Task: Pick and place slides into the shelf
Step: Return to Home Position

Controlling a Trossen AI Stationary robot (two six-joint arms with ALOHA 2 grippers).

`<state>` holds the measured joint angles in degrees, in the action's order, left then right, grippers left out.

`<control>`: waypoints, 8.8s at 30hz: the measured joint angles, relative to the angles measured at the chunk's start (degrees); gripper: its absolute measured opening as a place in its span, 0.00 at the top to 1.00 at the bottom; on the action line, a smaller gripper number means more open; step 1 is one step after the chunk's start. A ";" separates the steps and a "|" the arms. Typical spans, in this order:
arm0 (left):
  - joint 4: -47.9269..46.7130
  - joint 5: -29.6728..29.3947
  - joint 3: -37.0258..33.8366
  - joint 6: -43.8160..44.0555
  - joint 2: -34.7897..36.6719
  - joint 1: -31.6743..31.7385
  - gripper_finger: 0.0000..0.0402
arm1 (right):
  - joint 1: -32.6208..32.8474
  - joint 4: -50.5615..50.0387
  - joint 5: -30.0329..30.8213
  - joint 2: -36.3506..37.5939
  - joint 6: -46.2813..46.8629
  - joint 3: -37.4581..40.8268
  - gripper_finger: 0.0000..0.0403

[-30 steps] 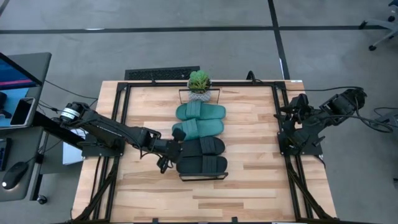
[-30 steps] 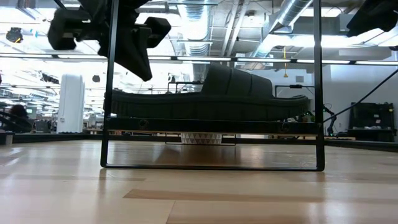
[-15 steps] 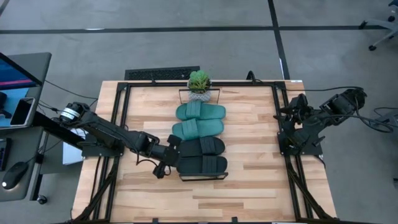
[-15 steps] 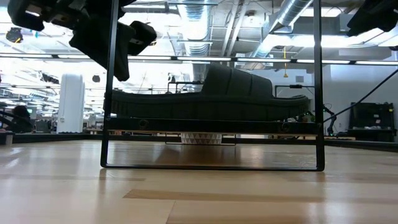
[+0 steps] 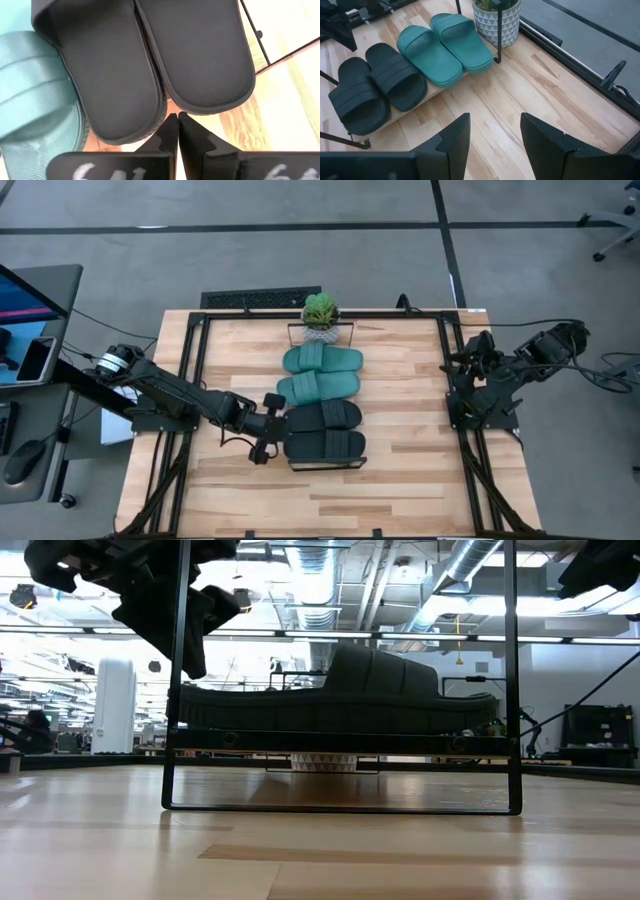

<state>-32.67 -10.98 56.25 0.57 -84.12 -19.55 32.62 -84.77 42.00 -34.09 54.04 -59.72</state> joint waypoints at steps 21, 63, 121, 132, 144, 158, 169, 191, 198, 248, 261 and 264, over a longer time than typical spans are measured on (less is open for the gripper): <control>4.17 -0.04 -1.27 4.12 -3.45 -0.79 1.00 | -0.01 0.22 0.01 0.00 -0.02 0.00 0.59; -6.02 -11.87 -1.27 2.20 0.50 5.15 1.00 | 0.00 0.39 0.04 0.00 -0.50 0.00 0.59; -4.13 -22.43 -1.03 7.45 21.04 3.34 1.00 | 0.06 12.02 5.38 0.18 -16.01 0.00 0.59; -1.25 -20.79 -6.13 10.61 44.21 -2.10 1.00 | 11.08 28.01 17.68 10.92 -24.99 6.94 0.59; 17.66 -26.23 -26.49 17.71 60.35 -17.51 1.00 | 20.34 58.93 25.44 20.18 -31.68 31.88 0.59; 20.74 -48.58 -37.66 23.08 61.78 -37.64 1.00 | 20.61 70.74 27.29 20.20 -31.59 43.64 0.59; 19.12 -74.11 -44.23 33.99 61.78 -56.09 1.00 | 20.52 81.67 31.80 20.20 -31.14 52.84 0.59; 6.47 -78.98 -48.54 55.85 59.90 -60.99 1.00 | 20.61 82.46 36.55 19.76 -26.95 59.14 0.63; 6.95 -72.10 -48.65 59.40 59.63 -59.78 1.00 | 20.55 82.25 37.24 19.72 -26.11 59.14 0.70; 6.69 -78.98 -48.61 41.63 57.20 -63.79 1.00 | 20.55 82.42 36.24 19.70 -24.02 59.10 0.72; 7.53 -56.93 -48.72 45.77 55.69 -63.45 1.00 | 20.55 82.44 36.06 19.70 -24.02 59.08 0.72; 9.12 -49.48 -48.88 43.79 55.63 -63.45 1.00 | 20.55 82.47 36.06 19.70 -24.02 59.08 0.72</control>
<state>-23.55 -60.46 7.37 44.36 -28.49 -83.00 53.17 -2.31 78.06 -14.39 30.02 -0.64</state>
